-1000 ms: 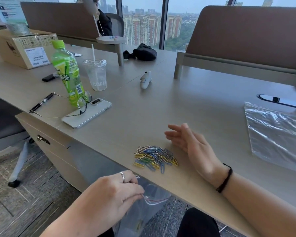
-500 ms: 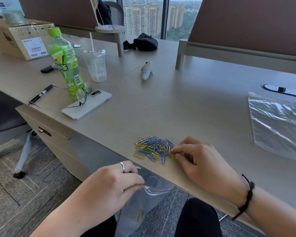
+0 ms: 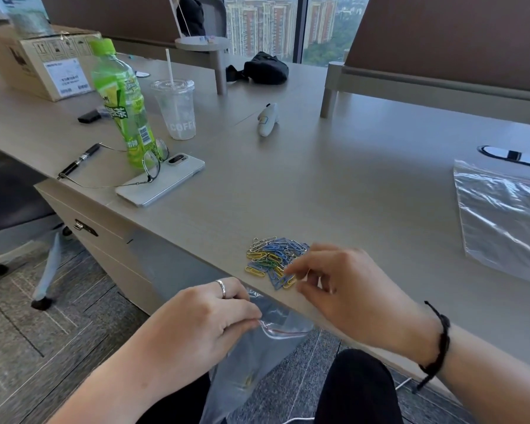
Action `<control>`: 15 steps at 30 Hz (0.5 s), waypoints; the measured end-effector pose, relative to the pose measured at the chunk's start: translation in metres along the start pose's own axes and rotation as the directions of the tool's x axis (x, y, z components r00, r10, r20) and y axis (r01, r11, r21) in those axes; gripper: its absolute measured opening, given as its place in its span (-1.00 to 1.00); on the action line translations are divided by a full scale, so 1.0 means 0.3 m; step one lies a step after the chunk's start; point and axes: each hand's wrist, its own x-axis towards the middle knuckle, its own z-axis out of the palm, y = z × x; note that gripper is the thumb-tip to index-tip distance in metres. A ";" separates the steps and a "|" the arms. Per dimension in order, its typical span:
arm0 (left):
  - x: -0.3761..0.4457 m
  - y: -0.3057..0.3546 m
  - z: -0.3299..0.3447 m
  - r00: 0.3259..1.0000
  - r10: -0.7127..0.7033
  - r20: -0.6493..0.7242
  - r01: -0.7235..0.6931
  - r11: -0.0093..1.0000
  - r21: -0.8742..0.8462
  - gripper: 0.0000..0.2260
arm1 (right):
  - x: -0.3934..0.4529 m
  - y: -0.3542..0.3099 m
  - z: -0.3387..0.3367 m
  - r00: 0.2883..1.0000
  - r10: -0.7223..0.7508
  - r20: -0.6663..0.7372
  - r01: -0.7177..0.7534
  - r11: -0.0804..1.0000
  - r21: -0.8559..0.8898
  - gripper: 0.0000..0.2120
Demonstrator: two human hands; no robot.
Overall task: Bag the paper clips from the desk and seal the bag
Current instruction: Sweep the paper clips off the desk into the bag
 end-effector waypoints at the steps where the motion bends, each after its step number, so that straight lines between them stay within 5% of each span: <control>1: -0.001 -0.001 -0.003 1.000 -0.004 -0.004 0.004 1.000 0.002 -0.83 | 0.008 0.011 -0.010 0.999 0.013 -0.038 -0.013 1.000 -0.017 -0.75; 9: 0.003 0.001 -0.008 1.000 -0.025 -0.008 0.025 0.999 0.024 -0.81 | 0.011 0.022 0.012 0.996 -0.044 0.072 0.050 0.995 -0.084 -0.73; 15: 0.006 0.003 -0.005 1.000 -0.018 0.026 0.017 0.999 0.036 -0.82 | 0.059 0.026 -0.004 0.988 0.051 -0.148 -0.013 0.968 0.252 -0.81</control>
